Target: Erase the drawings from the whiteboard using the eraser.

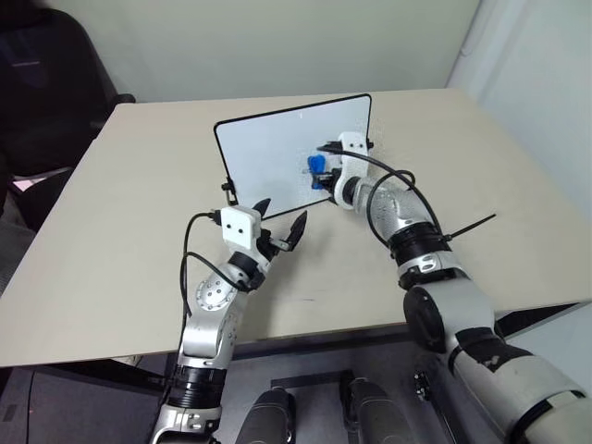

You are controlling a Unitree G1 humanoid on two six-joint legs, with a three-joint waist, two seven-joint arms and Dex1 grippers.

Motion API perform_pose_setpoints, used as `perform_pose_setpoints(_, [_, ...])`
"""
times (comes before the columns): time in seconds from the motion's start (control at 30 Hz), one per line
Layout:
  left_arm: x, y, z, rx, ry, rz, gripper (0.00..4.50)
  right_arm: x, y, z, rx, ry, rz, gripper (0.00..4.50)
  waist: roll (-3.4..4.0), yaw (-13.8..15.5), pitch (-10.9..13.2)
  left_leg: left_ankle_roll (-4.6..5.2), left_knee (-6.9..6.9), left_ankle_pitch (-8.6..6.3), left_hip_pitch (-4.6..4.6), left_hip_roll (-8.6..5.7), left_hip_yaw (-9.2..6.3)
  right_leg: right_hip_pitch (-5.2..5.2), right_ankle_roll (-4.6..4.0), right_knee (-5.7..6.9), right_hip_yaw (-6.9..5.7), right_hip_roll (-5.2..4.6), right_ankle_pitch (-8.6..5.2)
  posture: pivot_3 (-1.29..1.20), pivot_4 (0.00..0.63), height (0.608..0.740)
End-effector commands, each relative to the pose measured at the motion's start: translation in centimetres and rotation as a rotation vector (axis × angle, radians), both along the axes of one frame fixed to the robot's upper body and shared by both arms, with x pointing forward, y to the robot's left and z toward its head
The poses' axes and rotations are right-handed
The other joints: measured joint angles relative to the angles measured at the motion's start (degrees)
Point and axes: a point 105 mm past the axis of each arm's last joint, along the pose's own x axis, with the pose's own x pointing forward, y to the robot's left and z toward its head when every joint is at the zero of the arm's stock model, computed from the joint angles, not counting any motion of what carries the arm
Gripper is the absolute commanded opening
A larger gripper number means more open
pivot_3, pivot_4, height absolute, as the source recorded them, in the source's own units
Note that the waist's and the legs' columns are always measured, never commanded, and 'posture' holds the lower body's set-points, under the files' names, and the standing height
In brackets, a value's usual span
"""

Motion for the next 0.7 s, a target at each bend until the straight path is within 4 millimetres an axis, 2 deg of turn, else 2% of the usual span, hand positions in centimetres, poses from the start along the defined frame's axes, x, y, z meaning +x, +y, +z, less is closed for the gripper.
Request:
perform_pose_setpoints(0.03, [-0.3, -0.1, 1.6, -0.003, -0.060, -0.002, 4.50, 0.6, -0.4, 2.2, 0.014, -0.061, -0.039, 0.21, 0.00, -0.02, 0.00, 0.06, 0.00, 0.04, 0.01, 0.00, 0.00, -0.01, 0.05, 0.00, 0.00, 0.00, 0.05, 0.00, 0.150, 0.740])
perform_pose_setpoints(0.13, [-0.3, -0.1, 1.7, -0.002, -0.062, -0.002, 4.50, 0.9, -0.8, 1.7, 0.004, -0.045, -0.067, 0.21, 0.00, -0.16, 0.00, 0.46, -0.01, 0.27, 0.04, 0.01, 0.00, -0.04, 0.11, 0.02, -0.03, 0.00, 0.10, 0.00, 0.150, 0.740])
perform_pose_setpoints(0.27, [-0.3, -0.1, 1.7, 0.001, -0.064, -0.002, 4.50, 0.7, 0.1, 1.3, -0.014, -0.039, -0.037, 0.21, 0.00, -0.52, 0.00, 0.51, 0.00, 0.30, 0.04, 0.01, 0.01, -0.07, 0.10, -0.02, -0.04, 0.01, 0.12, 0.00, 0.150, 0.740])
perform_pose_setpoints(0.53, [-0.2, -0.2, 1.7, 0.000, -0.063, -0.003, 4.50, -1.0, 4.2, 1.7, -0.060, -0.080, 0.116, 0.21, 0.00, -1.12, 0.00, 0.45, -0.02, 0.25, 0.03, 0.00, 0.04, -0.21, 0.11, -0.05, -0.01, 0.03, 0.11, 0.00, 0.150, 0.740])
perform_pose_setpoints(0.7, [-0.3, -0.4, 1.7, -0.005, -0.060, -0.009, 4.50, -1.8, 5.7, 1.8, -0.070, -0.089, 0.169, 0.21, 0.00, -1.17, 0.00, 0.34, -0.02, 0.19, 0.02, 0.14, -0.01, -0.31, 0.12, -0.04, -0.01, 0.23, 0.11, 0.00, 0.150, 0.740])
